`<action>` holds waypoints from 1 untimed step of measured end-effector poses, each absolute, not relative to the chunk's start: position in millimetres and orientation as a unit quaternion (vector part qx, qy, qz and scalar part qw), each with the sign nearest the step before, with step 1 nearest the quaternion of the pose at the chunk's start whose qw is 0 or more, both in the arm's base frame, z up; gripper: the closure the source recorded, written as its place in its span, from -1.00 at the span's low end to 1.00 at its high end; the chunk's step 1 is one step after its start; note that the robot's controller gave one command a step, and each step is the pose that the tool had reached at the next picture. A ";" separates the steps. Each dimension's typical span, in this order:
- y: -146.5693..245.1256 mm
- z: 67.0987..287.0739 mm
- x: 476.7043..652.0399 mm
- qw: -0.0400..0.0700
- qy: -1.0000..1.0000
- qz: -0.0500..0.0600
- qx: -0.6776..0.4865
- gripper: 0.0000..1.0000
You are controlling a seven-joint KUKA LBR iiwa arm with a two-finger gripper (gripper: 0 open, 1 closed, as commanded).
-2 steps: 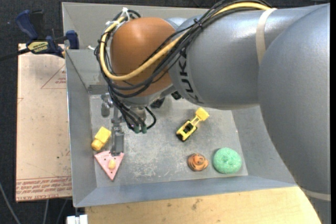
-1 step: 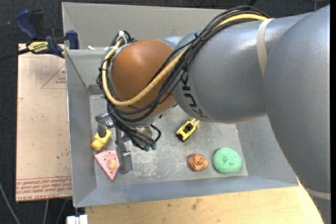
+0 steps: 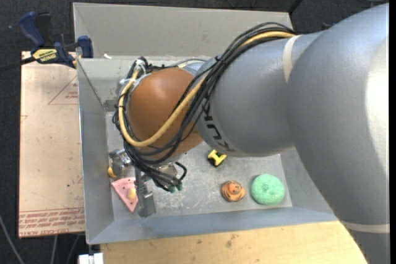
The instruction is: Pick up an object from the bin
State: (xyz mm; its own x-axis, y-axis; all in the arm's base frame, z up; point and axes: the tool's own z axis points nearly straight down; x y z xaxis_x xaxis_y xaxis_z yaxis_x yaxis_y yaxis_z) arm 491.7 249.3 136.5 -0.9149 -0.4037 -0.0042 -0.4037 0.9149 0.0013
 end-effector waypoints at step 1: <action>248.0 118.2 495.1 0.000 0.950 0.001 -0.313 -1.00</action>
Offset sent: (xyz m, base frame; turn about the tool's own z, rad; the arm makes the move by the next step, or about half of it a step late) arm 0.0245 0.0023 -0.0470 -0.3732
